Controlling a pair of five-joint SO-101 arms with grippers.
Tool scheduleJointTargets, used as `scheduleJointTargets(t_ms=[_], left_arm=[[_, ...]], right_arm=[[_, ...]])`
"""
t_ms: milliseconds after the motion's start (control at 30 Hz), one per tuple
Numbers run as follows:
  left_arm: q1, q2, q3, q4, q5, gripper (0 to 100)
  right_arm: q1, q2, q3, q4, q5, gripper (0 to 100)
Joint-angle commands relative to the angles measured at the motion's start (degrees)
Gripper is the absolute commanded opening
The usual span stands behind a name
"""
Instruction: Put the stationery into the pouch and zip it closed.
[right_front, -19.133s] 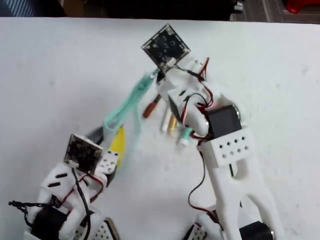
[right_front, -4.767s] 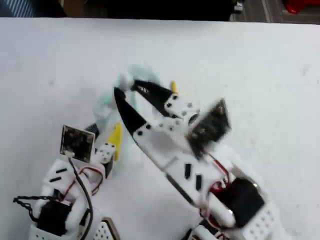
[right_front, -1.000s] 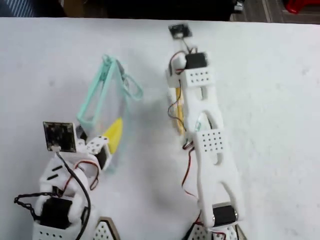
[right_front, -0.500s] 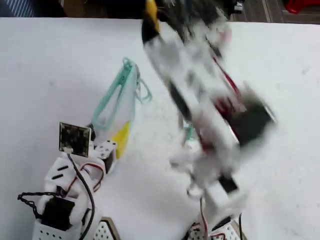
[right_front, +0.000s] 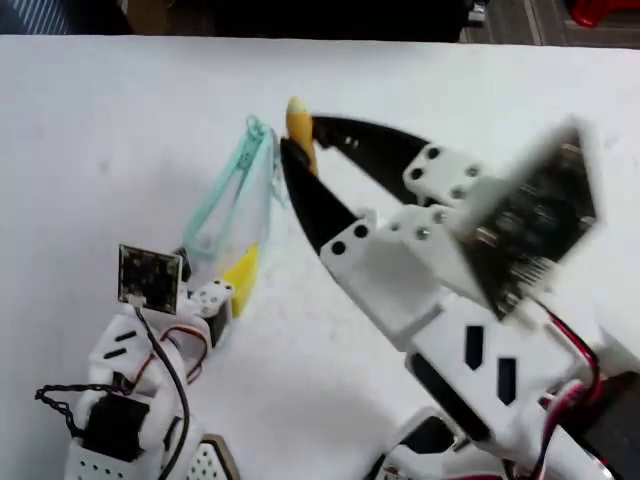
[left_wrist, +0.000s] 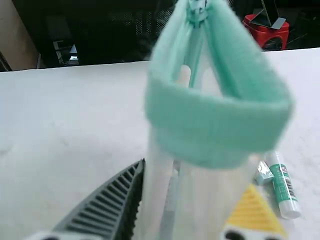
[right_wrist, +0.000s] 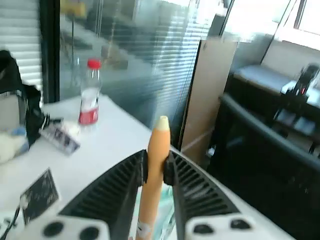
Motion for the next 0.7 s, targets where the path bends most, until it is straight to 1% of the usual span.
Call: scheduleJointTargets(t_ms=[0,67,133,233,333,500,667], left_arm=[[0.8,0.0,-1.2,0.3,-0.5,24],[0.8,0.0,-1.3,0.3,-0.3,24],[0.8,0.0,-1.4,0.3,-0.1,27],[0.7,0.0,-1.5,0.4,-0.1,27],[0.8,0.0,-1.7,1.0,-0.1,27],[0.8,0.0,-1.7,1.1,-0.2,27],[0.8,0.0,-1.7,1.1,-0.3,27]], right_arm=[[-0.5,-6.3,9.5,-0.1,-0.4,1.6],[-0.5,-7.9,12.6,-3.4,-0.5,1.6],[-0.6,-8.4,14.1,-9.6,-1.0,1.6],[-1.6,-8.2,14.9,-19.7,-8.2,1.6],[-2.0,-7.1,19.2,-27.8,-15.4,1.6],[-1.7,-2.9,28.3,-33.6,-15.9,1.6],[-1.6,-1.5,32.6,-38.9,-15.9,1.6]])
